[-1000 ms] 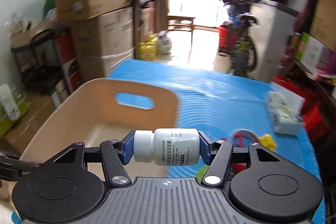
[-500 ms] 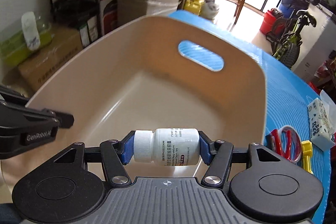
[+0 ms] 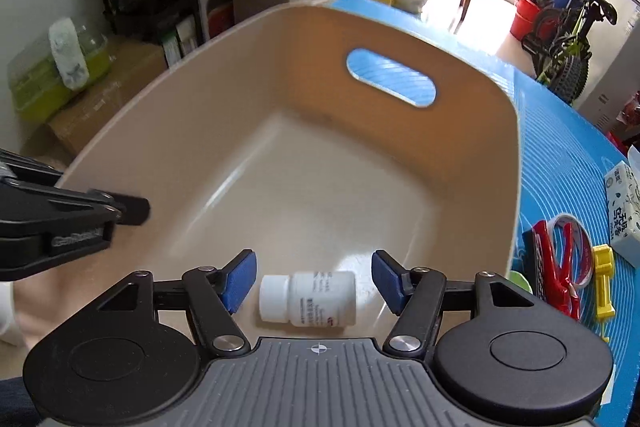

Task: Organize rigid objects
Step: 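Carry the pill bottle into the basket and open the right tool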

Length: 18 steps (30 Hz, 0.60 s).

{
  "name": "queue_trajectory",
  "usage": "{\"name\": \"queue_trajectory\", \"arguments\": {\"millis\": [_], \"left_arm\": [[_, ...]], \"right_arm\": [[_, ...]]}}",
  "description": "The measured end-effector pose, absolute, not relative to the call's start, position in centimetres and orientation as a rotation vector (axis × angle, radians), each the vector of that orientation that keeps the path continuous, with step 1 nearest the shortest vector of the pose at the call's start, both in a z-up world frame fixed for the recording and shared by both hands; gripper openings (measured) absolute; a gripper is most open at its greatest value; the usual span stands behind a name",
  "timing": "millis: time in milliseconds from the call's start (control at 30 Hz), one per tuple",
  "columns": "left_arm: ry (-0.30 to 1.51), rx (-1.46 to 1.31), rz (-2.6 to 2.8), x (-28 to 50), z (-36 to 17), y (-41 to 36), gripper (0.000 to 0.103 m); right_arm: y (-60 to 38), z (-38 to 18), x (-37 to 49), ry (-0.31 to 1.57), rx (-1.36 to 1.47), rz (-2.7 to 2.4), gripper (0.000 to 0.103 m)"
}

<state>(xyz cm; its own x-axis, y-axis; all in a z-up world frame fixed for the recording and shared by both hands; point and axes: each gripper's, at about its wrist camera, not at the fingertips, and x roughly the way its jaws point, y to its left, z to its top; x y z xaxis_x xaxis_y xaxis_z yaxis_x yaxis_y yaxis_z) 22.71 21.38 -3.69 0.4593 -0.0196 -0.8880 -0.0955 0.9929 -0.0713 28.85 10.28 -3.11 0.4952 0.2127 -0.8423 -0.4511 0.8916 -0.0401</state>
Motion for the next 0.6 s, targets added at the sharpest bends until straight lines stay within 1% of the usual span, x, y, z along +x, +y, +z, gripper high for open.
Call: {"name": "queue_trajectory", "arguments": {"millis": [33, 200, 233, 333, 433, 600], "left_arm": [[1.094, -0.117, 0.047, 22.7, -3.7, 21.4, 0.004], [1.094, -0.119, 0.046, 22.7, -3.7, 21.4, 0.004], [1.094, -0.12, 0.046, 22.7, -3.7, 21.4, 0.004], [1.094, -0.119, 0.046, 22.7, -3.7, 21.4, 0.004], [1.094, -0.121, 0.046, 22.7, -3.7, 21.4, 0.004], [1.094, -0.125, 0.045, 22.7, -3.7, 21.5, 0.004]], "right_arm": [[9.9, -2.5, 28.6, 0.95, -0.257, 0.408, 0.077], [5.7, 1.1, 27.4, 0.84, -0.169, 0.408, 0.079], [4.6, 1.6, 27.2, 0.819, -0.153, 0.398, 0.081], [0.9, 2.7, 27.4, 0.767, -0.124, 0.327, 0.081], [-3.4, 2.9, 27.5, 0.753, -0.127, 0.215, 0.082], [-11.0, 0.8, 27.7, 0.788, -0.078, 0.015, 0.082]]}}
